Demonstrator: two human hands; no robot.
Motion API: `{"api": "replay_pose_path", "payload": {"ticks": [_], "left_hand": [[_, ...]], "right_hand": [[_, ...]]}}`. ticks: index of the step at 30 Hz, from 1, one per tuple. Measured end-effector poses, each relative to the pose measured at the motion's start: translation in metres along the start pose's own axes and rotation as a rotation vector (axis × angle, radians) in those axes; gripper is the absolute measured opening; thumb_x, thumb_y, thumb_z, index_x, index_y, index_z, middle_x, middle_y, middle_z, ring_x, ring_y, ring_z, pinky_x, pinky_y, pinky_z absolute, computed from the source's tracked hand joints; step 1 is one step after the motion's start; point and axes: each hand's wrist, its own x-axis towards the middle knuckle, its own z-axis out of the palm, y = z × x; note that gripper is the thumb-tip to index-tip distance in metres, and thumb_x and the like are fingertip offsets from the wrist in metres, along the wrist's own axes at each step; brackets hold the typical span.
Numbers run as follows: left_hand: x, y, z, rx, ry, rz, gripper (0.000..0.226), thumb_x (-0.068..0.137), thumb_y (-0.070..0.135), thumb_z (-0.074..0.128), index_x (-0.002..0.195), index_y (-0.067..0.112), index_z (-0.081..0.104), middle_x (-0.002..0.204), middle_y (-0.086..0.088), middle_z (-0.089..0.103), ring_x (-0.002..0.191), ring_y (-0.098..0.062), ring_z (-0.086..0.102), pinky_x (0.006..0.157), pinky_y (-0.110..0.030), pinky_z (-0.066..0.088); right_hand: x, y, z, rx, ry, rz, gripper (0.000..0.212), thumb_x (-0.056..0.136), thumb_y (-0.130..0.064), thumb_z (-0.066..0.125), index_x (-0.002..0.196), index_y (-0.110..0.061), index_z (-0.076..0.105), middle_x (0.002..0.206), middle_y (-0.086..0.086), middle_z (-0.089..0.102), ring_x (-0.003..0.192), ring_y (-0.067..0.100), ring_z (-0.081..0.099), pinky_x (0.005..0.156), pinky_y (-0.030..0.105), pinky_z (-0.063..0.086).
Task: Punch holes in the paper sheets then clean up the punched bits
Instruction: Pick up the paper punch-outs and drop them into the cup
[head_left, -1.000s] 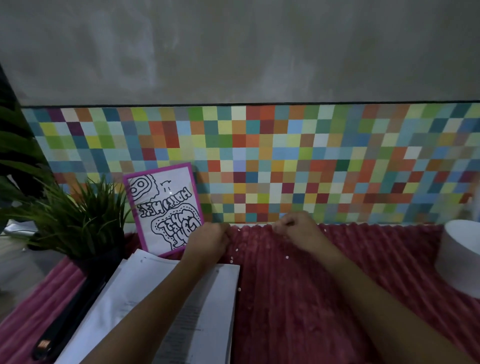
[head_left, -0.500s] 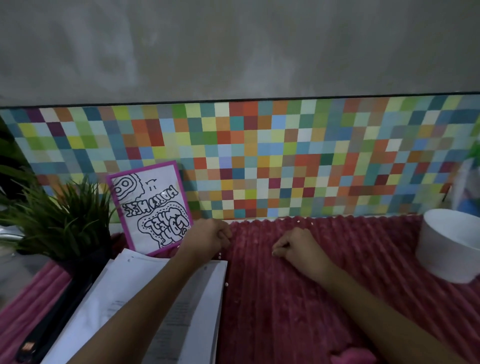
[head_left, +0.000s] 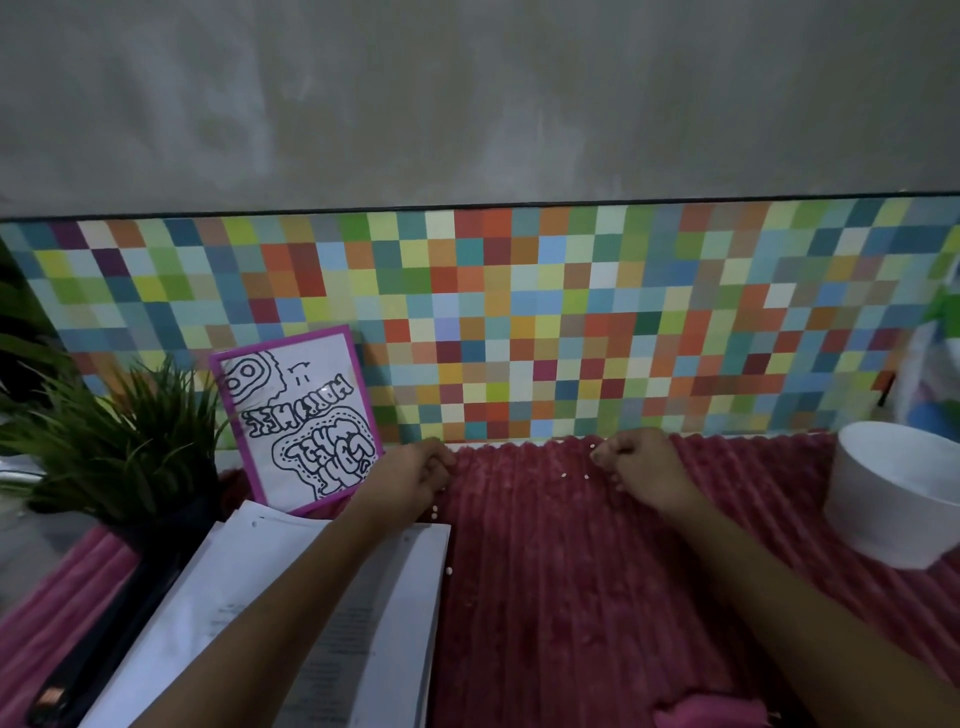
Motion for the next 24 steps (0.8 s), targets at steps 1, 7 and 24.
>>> {"api": "replay_pose_path", "payload": {"ticks": [1, 7, 24], "left_hand": [[0.001, 0.001, 0.0, -0.023, 0.014, -0.007, 0.013, 0.092, 0.011, 0.058, 0.101, 0.016, 0.066, 0.082, 0.002, 0.069, 0.071, -0.013, 0.065, 0.058, -0.017, 0.045], [0.01, 0.019, -0.007, -0.093, 0.155, -0.016, 0.011, 0.095, 0.01, 0.056, 0.102, 0.013, 0.064, 0.085, -0.003, 0.068, 0.074, -0.019, 0.067, 0.06, -0.02, 0.048], [0.044, 0.097, 0.081, 0.13, 0.053, 0.045, 0.016, 0.087, 0.01, 0.06, 0.089, 0.021, 0.07, 0.091, 0.003, 0.071, 0.085, -0.017, 0.064, 0.068, -0.026, 0.042]], "right_hand": [[0.002, 0.002, 0.0, -0.054, -0.007, -0.025, 0.021, 0.085, -0.005, 0.071, 0.066, -0.014, 0.071, 0.065, -0.001, 0.065, 0.059, 0.006, 0.055, 0.058, 0.02, 0.044], [0.003, 0.007, 0.018, -0.368, -0.031, -0.231, 0.009, 0.08, 0.0, 0.072, 0.077, -0.006, 0.079, 0.08, 0.004, 0.075, 0.067, 0.005, 0.061, 0.074, 0.016, 0.045], [-0.022, -0.015, -0.194, -0.401, 0.339, -0.215, 0.019, 0.086, -0.005, 0.067, 0.072, 0.008, 0.068, 0.073, 0.016, 0.067, 0.069, 0.023, 0.058, 0.06, 0.031, 0.034]]}}
